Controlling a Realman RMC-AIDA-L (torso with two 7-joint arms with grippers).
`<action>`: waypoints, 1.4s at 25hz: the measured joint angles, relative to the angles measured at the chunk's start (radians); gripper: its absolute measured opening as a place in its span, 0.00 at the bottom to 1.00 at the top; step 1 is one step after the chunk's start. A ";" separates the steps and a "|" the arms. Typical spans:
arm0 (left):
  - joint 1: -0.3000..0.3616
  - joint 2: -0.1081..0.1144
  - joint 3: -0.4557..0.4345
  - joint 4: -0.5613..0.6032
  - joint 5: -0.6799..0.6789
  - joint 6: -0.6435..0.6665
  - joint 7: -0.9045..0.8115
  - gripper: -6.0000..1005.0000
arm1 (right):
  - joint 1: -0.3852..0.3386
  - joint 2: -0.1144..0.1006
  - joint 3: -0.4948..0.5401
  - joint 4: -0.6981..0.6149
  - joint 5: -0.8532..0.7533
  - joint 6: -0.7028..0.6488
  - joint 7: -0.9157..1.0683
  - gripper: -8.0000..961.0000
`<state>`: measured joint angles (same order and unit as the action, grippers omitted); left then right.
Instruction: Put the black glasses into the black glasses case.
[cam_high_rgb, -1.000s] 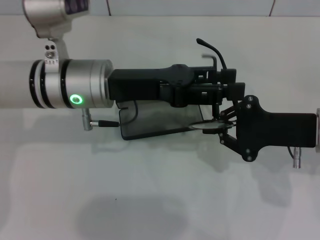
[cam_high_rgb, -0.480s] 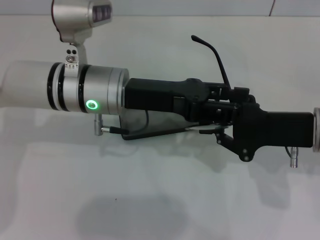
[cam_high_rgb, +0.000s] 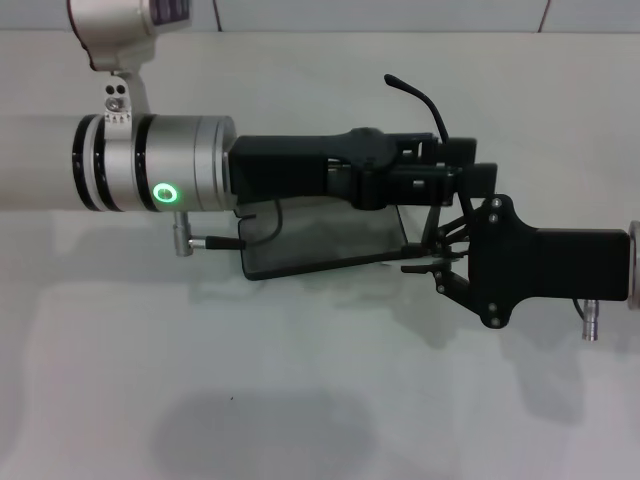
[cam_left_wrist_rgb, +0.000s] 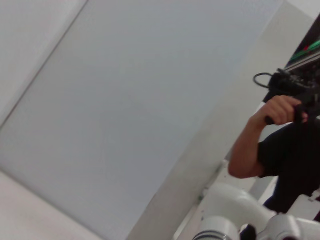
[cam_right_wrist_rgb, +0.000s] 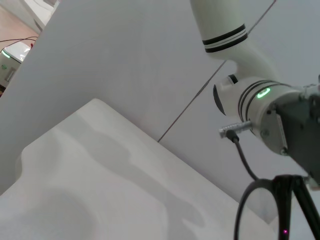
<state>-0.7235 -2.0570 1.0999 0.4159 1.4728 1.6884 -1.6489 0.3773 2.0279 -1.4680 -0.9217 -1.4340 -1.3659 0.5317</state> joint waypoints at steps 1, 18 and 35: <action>0.000 -0.001 0.001 -0.001 0.010 -0.007 -0.001 0.70 | 0.000 0.000 0.000 -0.002 0.000 0.000 0.000 0.06; 0.010 -0.007 -0.001 -0.007 0.015 -0.018 -0.024 0.70 | -0.014 -0.002 0.009 -0.003 0.001 -0.003 -0.026 0.06; 0.018 -0.015 0.012 -0.005 0.048 -0.010 -0.063 0.70 | -0.042 -0.005 0.012 0.003 0.063 0.003 -0.080 0.06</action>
<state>-0.7052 -2.0725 1.1120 0.4111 1.5205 1.6781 -1.7118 0.3355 2.0229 -1.4556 -0.9188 -1.3706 -1.3627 0.4518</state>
